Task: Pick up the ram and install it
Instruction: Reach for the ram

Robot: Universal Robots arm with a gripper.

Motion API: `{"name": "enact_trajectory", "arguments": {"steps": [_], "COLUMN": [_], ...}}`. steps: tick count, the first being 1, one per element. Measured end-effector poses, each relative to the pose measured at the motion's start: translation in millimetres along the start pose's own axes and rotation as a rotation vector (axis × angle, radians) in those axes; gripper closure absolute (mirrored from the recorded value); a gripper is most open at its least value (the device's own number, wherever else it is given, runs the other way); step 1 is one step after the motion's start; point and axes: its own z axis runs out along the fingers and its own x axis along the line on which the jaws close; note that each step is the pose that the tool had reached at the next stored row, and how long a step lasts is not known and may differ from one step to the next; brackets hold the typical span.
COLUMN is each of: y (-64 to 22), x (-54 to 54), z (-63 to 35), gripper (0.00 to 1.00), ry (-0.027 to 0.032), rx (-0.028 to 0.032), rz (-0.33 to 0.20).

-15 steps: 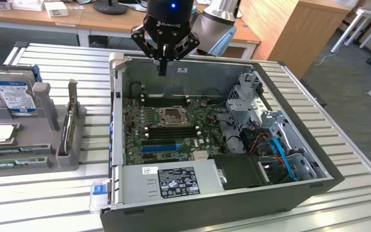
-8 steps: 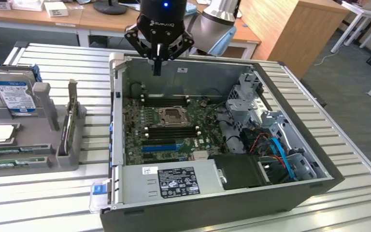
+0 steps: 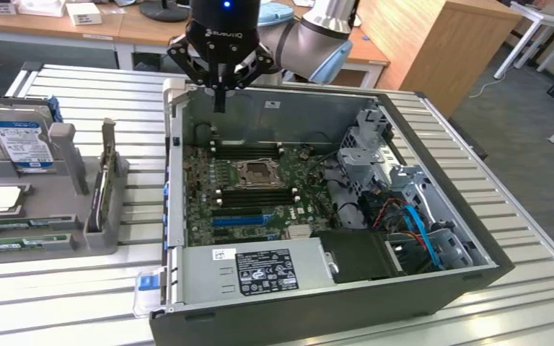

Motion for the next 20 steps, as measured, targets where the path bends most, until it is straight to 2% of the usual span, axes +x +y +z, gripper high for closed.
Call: {"name": "enact_trajectory", "arguments": {"steps": [20], "y": [-3.8], "x": [50.6], "z": [0.1], "gripper": [0.89], "ry": [0.0000], "rx": [-0.0001], "rz": [0.000]}}
